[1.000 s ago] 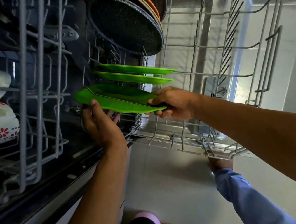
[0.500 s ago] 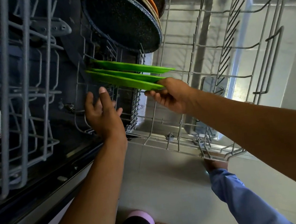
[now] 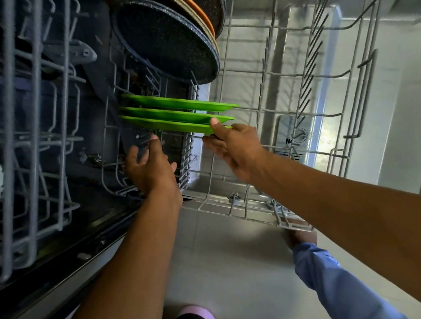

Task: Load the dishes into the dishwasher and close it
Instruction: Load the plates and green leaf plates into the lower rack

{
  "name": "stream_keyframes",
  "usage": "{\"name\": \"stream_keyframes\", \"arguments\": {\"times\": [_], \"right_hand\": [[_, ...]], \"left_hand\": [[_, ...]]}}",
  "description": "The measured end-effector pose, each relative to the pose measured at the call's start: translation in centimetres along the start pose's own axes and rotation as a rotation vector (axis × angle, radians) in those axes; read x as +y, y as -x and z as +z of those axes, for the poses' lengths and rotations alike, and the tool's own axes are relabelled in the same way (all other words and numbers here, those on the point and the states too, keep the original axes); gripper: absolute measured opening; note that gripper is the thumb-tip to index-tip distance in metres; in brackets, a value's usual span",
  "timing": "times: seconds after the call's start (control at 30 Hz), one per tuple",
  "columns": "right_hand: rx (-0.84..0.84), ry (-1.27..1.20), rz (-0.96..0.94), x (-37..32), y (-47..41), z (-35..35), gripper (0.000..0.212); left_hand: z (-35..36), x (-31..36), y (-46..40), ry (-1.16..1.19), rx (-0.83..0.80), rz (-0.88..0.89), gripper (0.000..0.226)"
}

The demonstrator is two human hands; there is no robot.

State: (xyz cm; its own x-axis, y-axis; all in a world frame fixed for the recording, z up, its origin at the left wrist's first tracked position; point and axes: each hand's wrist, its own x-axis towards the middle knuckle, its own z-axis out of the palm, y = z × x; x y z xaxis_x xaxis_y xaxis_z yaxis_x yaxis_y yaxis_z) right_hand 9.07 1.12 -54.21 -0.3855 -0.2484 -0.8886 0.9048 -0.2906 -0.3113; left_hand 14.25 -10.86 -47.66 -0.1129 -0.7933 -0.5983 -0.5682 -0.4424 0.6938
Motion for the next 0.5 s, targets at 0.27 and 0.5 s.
{"name": "stream_keyframes", "arguments": {"times": [0.27,0.5], "right_hand": [[0.133,0.364,-0.197,-3.8,6.3,0.5,0.033],[0.199,0.683,-0.563,-9.4,21.2,2.5,0.043]], "left_hand": [[-0.1,3.4,6.5,-0.051,-0.202,0.091,0.057],[-3.5,9.3,18.7,-0.09,-0.384,0.256,0.046]]}}
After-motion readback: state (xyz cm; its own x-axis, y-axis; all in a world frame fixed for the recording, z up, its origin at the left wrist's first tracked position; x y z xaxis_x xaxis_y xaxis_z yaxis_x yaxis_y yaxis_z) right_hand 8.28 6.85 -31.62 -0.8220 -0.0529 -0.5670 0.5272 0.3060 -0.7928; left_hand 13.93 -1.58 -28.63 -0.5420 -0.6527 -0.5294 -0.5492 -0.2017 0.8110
